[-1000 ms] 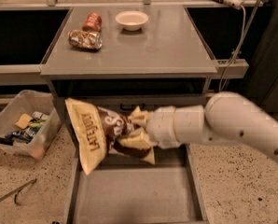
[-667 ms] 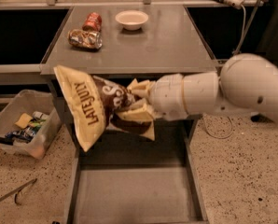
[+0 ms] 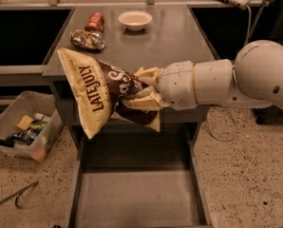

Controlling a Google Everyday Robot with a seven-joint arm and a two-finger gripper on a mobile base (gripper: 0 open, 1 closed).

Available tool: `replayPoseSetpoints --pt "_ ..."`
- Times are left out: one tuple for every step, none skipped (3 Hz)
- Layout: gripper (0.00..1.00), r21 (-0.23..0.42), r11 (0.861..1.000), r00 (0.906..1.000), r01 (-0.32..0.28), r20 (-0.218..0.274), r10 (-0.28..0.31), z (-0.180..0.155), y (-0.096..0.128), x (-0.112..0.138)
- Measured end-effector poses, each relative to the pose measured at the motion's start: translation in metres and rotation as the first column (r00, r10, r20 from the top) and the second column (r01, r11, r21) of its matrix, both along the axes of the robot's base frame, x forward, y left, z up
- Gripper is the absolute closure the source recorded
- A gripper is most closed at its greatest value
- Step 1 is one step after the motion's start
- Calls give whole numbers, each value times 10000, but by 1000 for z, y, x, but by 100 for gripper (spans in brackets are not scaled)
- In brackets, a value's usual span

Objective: Pick brown chip bag from middle drawer and place on counter

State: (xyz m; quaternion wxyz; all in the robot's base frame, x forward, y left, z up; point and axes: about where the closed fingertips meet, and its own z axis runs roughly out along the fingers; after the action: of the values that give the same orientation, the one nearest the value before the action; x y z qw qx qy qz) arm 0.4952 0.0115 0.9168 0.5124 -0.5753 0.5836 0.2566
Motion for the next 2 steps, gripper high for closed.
replayPoseSetpoints --pt "100 -142 9998 9999 -121 -80 120 3 -5 9" --pt "100 -431 9966 9944 701 824 -664 17 -38 44"
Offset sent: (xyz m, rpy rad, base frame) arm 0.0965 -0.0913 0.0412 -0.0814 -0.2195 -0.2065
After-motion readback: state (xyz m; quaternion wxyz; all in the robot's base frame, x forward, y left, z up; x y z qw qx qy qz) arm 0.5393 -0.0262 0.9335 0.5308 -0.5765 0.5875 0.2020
